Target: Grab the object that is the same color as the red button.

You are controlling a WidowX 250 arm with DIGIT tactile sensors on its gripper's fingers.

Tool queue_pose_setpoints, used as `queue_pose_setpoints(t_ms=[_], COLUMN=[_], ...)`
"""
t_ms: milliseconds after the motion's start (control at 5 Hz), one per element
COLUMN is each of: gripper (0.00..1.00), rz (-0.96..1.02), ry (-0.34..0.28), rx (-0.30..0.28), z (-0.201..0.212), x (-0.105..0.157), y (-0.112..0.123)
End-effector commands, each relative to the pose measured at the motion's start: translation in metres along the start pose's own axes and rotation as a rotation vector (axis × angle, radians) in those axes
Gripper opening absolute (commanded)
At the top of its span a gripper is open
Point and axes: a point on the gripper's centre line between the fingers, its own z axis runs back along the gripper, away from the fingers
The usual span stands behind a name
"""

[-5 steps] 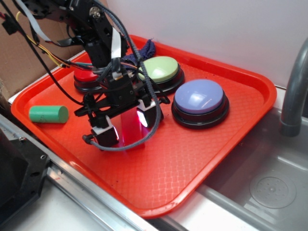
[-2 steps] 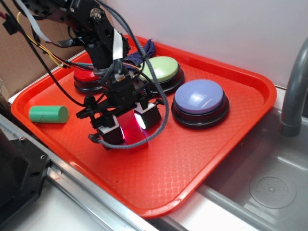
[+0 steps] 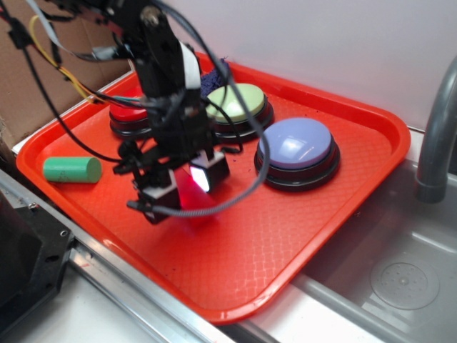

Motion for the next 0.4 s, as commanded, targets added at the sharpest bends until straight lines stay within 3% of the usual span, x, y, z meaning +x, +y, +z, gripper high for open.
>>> queue_pose_setpoints(t_ms=[0, 200], gripper=[0.0, 0.0], rz=[0.462, 0.715], ry=[-0.037, 0.089], rx=[0.079, 0.159], z=[0.067, 0.095], x=[0.004, 0.009], y=[0.011, 0.015])
